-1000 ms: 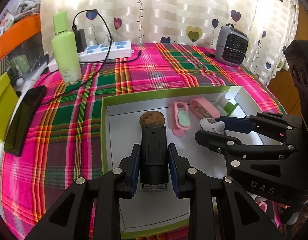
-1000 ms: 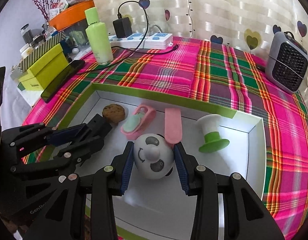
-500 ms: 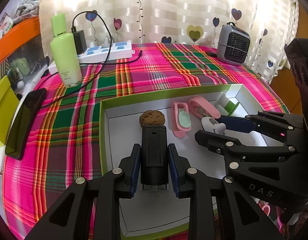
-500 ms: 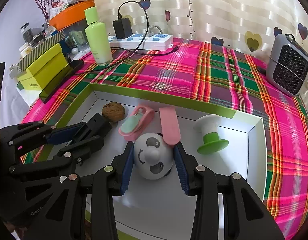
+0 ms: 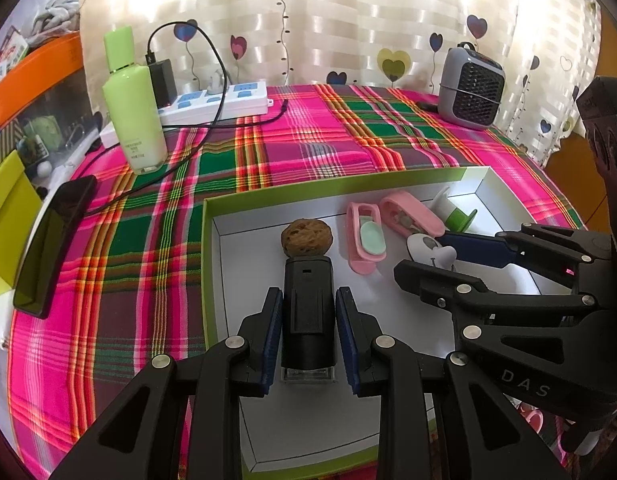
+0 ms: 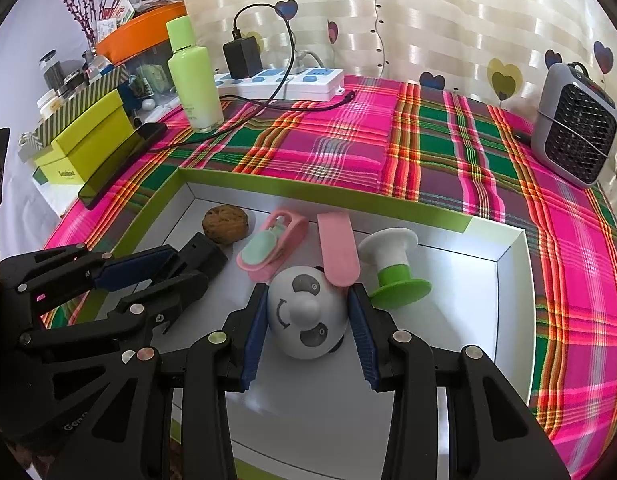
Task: Organize objects
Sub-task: 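Lower the black device and panda ball into the white box, then open the left tool releasing the black device while the right tool releases the panda ball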
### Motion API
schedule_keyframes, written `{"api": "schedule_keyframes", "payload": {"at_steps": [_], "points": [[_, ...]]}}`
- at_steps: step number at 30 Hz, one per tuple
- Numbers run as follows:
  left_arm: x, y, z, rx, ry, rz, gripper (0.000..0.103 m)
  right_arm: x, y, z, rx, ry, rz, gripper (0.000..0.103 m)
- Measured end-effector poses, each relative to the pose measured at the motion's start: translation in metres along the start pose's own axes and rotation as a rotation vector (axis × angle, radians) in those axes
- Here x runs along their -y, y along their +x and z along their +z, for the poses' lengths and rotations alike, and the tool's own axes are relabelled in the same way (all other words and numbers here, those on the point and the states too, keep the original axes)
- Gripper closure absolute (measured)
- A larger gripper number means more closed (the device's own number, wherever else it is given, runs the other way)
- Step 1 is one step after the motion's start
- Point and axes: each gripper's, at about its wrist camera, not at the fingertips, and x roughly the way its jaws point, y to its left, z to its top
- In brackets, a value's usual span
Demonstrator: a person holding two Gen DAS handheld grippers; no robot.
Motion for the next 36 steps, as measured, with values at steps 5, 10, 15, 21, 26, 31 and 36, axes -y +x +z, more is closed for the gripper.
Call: {"api": "schedule_keyframes", "payload": {"at_steps": [5, 10, 15, 21, 26, 31, 36], "points": [[-0.001, 0.001, -0.001, -0.003, -0.002, 0.001, 0.077, 0.002, 0.0, 0.0, -0.003, 0.016, 0.013, 0.062], [0.0, 0.0, -0.001, -0.003, -0.002, -0.003, 0.074, 0.004, -0.002, -0.001, -0.001, 0.034, 0.02, 0.061], [0.001, -0.002, -0.003, 0.001, -0.006, -0.003, 0.071, 0.009, -0.005, -0.002, 0.006, 0.07, 0.043, 0.059], [0.0, -0.007, -0.004, 0.004, -0.016, 0.001, 0.066, 0.012, -0.012, -0.004, 0.017, 0.102, 0.057, 0.056], [-0.001, -0.014, -0.006, 0.01, -0.025, 0.0, 0.065, 0.012, -0.018, -0.005, 0.032, 0.114, 0.058, 0.056], [0.002, -0.025, -0.008, 0.026, -0.022, 0.005, 0.064, 0.01, -0.028, -0.009, 0.048, 0.119, 0.056, 0.056], [0.005, -0.035, -0.013, 0.039, -0.022, 0.009, 0.064, 0.004, -0.04, -0.014, 0.066, 0.104, 0.032, 0.056]]}}
